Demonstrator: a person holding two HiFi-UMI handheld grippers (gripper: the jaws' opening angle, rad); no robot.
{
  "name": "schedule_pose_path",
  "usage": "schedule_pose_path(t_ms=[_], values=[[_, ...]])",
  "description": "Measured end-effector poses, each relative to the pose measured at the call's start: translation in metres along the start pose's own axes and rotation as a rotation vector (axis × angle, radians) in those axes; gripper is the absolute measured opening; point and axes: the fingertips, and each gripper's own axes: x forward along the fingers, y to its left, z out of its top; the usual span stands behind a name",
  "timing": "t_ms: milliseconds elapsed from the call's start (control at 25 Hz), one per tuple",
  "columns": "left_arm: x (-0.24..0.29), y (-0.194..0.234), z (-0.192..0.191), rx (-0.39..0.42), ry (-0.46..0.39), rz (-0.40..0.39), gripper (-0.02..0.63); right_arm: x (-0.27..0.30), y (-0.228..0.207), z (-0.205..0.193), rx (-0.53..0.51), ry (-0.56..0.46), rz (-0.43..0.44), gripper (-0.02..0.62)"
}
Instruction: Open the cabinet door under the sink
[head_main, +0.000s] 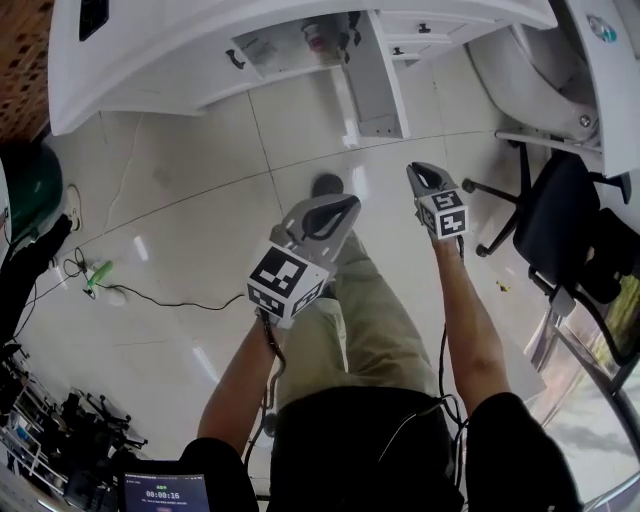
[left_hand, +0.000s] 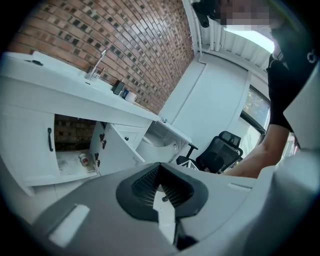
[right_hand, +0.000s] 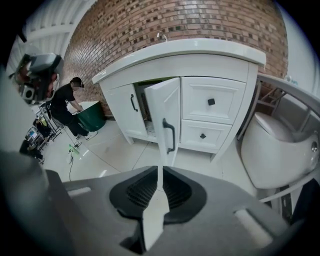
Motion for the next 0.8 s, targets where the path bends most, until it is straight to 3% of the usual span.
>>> schedule_pose_path(t_ms=[320, 440, 560, 800], values=[[-0.12, -0.057, -0.059, -0.003, -0.085, 0.131, 0.015, -0.069, 0.119, -0.024, -0.107, -0.095, 0.087, -0.008], [-0.162, -0.113, -0.079, 0.018, -0.113, 0.165, 0.015, -0.125, 0.172, -0.047, -0.159, -0.12, 0.132, -0.008], [-0.209, -0.181, -0.09, 0.065, -0.147, 0.177, 0.015, -0.204, 0.218, -0.058, -0.227, -0.214, 0.139, -0.008], [-0.302, -0.282, -0.141, 0.06, -0.158, 0.219, 0.015, -0.349, 0.299, -0.043, -0.329, -0.381, 0.147, -0.008]])
